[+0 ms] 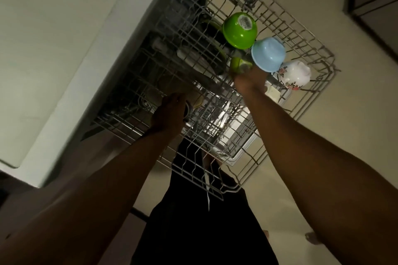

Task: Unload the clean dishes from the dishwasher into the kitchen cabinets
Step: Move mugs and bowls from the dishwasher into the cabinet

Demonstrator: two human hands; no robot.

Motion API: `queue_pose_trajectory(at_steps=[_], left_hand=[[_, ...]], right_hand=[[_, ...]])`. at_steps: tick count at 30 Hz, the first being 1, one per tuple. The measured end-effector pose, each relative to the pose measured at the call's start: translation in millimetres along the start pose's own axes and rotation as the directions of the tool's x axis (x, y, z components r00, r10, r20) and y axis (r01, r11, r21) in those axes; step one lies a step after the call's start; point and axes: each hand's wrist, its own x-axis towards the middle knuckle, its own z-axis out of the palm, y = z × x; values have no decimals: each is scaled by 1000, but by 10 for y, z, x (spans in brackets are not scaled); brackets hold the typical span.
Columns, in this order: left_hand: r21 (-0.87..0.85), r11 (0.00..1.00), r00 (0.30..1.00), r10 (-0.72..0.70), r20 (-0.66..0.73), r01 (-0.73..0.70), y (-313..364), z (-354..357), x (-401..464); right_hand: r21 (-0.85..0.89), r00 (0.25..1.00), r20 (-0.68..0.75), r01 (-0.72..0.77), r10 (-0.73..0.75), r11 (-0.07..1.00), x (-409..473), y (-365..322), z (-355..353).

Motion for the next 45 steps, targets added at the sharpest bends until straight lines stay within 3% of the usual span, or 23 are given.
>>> queue_pose_trajectory(at_steps=[4, 9, 14, 23, 33, 40, 45], left_hand=[[-75, 994, 996, -77, -45, 74, 111, -84, -167], [-188, 982, 992, 6, -127, -29, 231, -110, -609], [-65, 993, 946, 75, -316, -100, 482, -103, -1201], [-247, 960, 930, 36, -366, -135, 732, 219, -2219], [-373, 924, 859, -124, -496, -82, 596, 752, -3130], [-546, 838, 786, -340, -517, 3, 187, 1191, -3789], [-658, 749, 707, -504, -496, 72, -164, 1551, -4242]], right_hand=[[3, 995, 20, 101, -101, 995, -288, 284, -105], [-49, 959, 97, 270, -265, 962, -556, 761, -250], [-24, 901, 157, 413, -404, 911, -1172, 932, -718], [1, 833, 155, 538, -531, 843, -1799, 1410, -1272], [-10, 725, 258, 663, -638, 749, -2375, 1851, -1266], [-67, 589, 405, 782, -700, 619, -2947, 1901, -1008], [-129, 463, 513, 874, -723, 468, -3383, 1879, -646]])
